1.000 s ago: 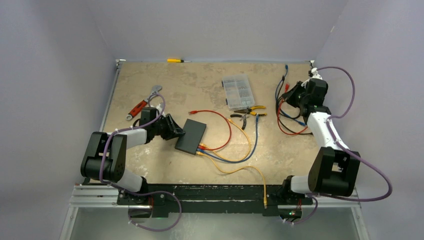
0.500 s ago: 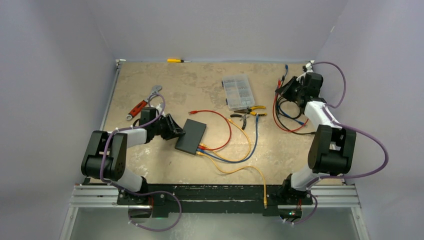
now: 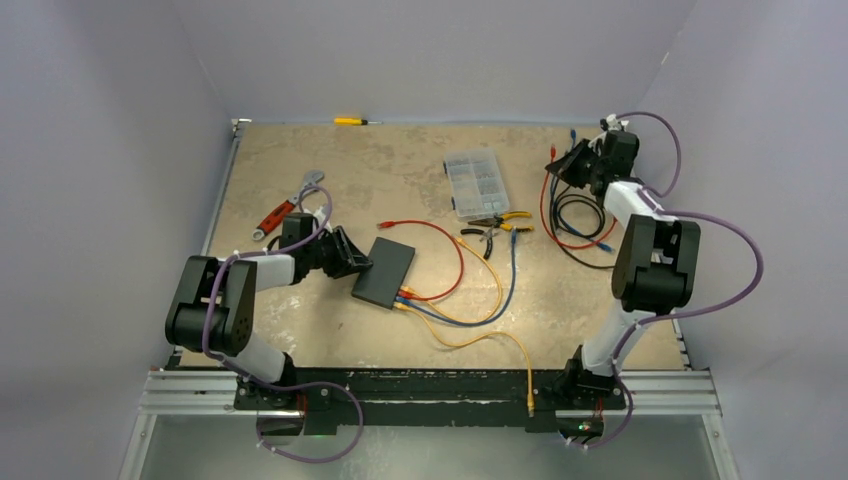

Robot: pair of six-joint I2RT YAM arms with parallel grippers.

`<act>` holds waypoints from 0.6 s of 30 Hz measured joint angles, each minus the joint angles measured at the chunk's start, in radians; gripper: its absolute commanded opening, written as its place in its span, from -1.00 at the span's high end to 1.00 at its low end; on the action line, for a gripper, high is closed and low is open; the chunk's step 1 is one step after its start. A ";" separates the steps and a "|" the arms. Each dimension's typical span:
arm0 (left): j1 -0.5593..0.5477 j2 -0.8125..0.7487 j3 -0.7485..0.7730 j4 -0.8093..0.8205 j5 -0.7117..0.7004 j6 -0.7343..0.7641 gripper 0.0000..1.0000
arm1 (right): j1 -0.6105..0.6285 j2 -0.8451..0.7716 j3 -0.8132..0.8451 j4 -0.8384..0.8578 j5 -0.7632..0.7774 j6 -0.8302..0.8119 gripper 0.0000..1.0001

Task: Pull the plug from the switch port
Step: Place the connector at the corner of the board.

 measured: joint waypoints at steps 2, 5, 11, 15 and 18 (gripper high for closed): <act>0.000 0.000 0.000 0.000 0.000 0.000 0.32 | 0.000 0.024 0.023 0.000 0.000 0.003 1.00; 0.000 0.002 0.001 0.000 0.000 0.000 0.32 | 0.000 0.055 0.052 0.001 0.000 0.008 1.00; 0.000 0.003 0.002 0.000 0.003 0.000 0.32 | 0.000 0.089 0.084 0.000 0.008 0.019 1.00; 0.000 0.004 0.003 0.000 0.003 0.000 0.32 | 0.000 0.127 0.137 0.001 0.010 0.027 1.00; 0.000 0.004 0.003 0.000 0.003 0.001 0.32 | 0.000 0.164 0.180 -0.001 0.015 0.033 1.00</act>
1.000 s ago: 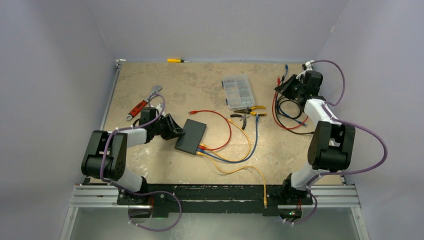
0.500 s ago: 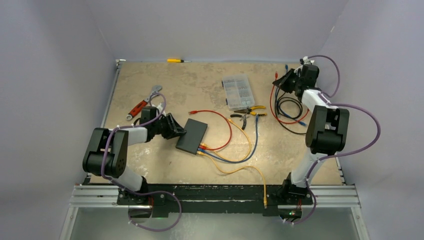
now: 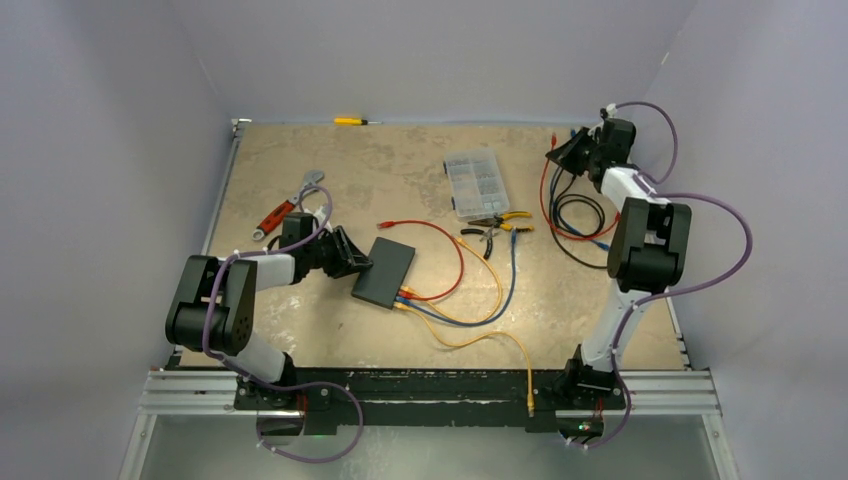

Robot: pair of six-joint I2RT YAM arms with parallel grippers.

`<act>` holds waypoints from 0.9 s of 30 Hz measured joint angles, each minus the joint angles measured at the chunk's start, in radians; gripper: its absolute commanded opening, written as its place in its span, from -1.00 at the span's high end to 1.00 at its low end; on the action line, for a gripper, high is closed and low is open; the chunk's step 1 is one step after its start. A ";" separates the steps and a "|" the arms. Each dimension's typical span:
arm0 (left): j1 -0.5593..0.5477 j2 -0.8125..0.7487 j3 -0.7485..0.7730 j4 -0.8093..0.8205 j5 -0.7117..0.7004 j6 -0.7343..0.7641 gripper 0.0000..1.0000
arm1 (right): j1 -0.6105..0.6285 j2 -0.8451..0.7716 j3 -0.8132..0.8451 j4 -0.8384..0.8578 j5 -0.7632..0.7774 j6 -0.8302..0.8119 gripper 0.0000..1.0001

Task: Pull the plug from the switch port
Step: Place the connector at the corner of the board.

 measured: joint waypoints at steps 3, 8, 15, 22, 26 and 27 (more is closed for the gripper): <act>0.000 0.000 0.000 0.000 0.001 0.005 0.32 | -0.001 0.038 0.039 -0.002 0.013 0.001 1.00; 0.000 0.000 -0.002 0.004 0.003 0.010 0.32 | -0.002 0.080 0.090 -0.024 0.037 0.004 1.00; 0.000 -0.003 -0.007 0.014 0.003 0.014 0.31 | -0.003 0.117 0.152 -0.040 0.076 0.004 0.41; 0.000 -0.005 -0.011 0.018 0.003 0.014 0.31 | -0.008 0.117 0.160 -0.057 0.122 -0.002 -0.41; 0.000 -0.005 -0.011 0.018 0.003 0.014 0.31 | -0.008 0.116 0.155 -0.048 0.122 -0.003 -0.66; 0.000 -0.005 -0.011 0.018 0.003 0.014 0.31 | -0.008 0.115 0.150 -0.045 0.122 -0.004 -0.73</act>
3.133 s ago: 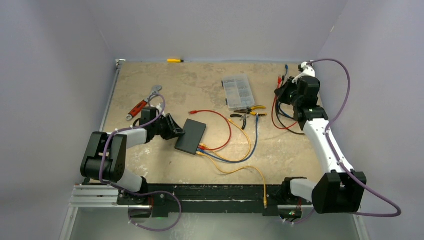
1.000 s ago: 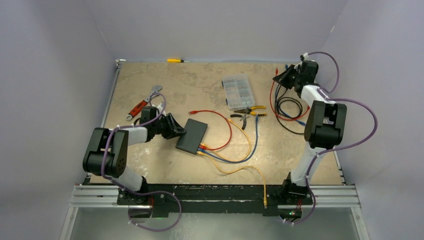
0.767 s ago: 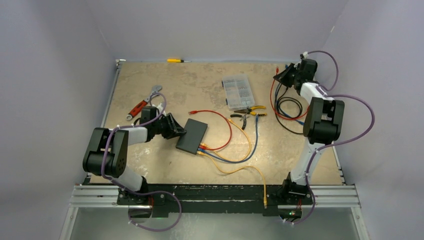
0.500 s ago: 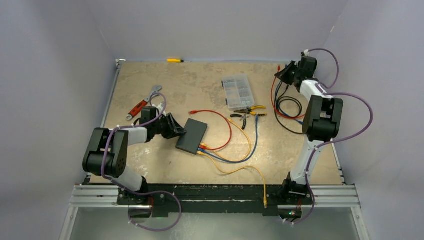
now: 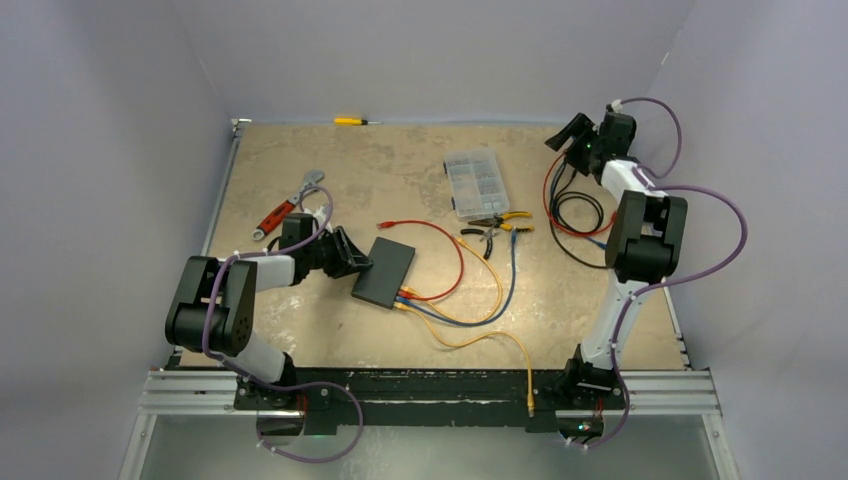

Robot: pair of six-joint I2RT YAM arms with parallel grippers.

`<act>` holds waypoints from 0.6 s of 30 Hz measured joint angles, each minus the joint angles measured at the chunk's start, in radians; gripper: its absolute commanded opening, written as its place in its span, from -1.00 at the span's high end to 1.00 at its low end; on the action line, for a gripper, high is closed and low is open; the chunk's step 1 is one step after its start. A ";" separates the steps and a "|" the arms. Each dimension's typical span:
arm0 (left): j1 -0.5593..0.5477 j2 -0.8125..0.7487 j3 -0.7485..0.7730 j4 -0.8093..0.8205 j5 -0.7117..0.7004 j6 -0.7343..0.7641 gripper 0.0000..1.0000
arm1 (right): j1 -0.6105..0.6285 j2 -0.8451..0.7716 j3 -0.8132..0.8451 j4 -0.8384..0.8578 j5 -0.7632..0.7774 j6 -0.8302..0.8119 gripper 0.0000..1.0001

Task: Pull the plug from the switch port
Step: Place the connector at the corner of the board, then pull the connector from the switch port.

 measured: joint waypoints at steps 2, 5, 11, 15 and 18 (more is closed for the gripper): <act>0.000 0.000 0.000 0.000 0.000 0.000 0.30 | 0.000 -0.004 -0.012 0.002 -0.001 -0.005 -0.84; 0.000 0.000 0.000 0.000 0.000 0.000 0.27 | 0.000 -0.017 -0.036 0.009 -0.001 -0.013 -0.97; -0.002 -0.011 -0.007 0.005 -0.007 0.000 0.18 | 0.003 -0.105 -0.136 0.039 -0.017 -0.017 -0.97; -0.007 -0.026 -0.013 0.005 -0.017 0.000 0.13 | 0.023 -0.182 -0.196 0.057 -0.038 -0.026 -0.97; -0.009 -0.034 -0.016 0.002 -0.019 0.000 0.07 | 0.069 -0.235 -0.245 0.087 -0.068 -0.048 -0.97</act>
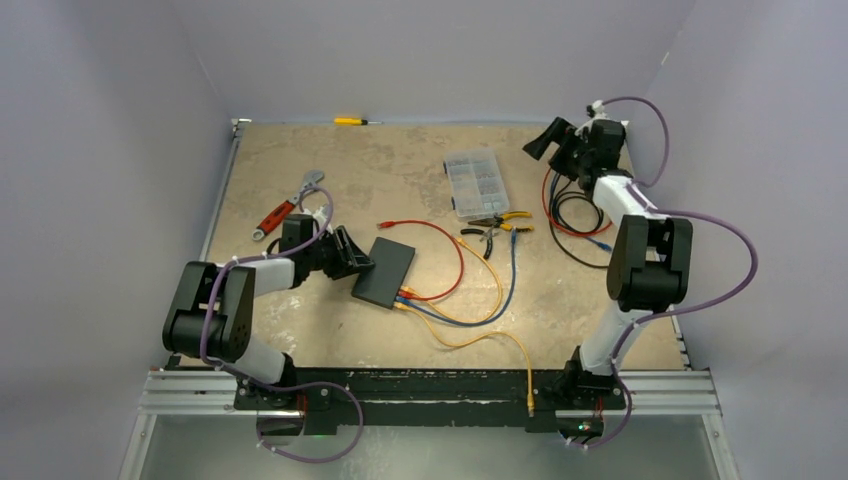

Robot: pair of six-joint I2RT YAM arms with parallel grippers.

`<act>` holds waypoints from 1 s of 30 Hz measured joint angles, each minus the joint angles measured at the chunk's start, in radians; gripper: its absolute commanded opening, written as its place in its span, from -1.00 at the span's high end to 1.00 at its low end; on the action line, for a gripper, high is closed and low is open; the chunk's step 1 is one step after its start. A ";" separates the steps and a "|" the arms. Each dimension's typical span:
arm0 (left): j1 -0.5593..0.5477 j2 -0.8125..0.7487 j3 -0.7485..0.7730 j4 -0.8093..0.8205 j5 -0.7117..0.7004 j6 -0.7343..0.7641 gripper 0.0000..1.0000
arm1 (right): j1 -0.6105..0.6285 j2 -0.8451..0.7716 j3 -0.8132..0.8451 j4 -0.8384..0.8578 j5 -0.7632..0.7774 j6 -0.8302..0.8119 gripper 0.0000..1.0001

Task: Pull the plug from the switch port
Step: Pull the connector from the switch port.

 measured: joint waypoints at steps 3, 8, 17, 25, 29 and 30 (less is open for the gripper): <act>0.000 -0.012 -0.003 -0.006 -0.001 0.000 0.01 | 0.076 -0.046 -0.040 0.010 -0.027 -0.024 -0.97; 0.000 -0.047 -0.022 -0.016 -0.011 0.000 -0.04 | 0.221 -0.109 -0.130 0.022 -0.072 -0.055 -0.97; 0.000 -0.117 -0.044 -0.075 -0.033 0.008 -0.06 | 0.462 -0.142 -0.317 0.045 -0.153 -0.089 -0.67; 0.000 -0.126 -0.055 -0.085 -0.031 0.008 0.09 | 0.629 -0.092 -0.430 0.096 -0.206 -0.041 -0.30; 0.000 -0.125 -0.060 -0.085 -0.028 0.008 0.14 | 0.699 -0.029 -0.430 0.148 -0.229 -0.003 -0.28; 0.000 -0.125 -0.061 -0.084 -0.026 0.008 0.15 | 0.715 -0.013 -0.430 0.165 -0.238 0.009 -0.27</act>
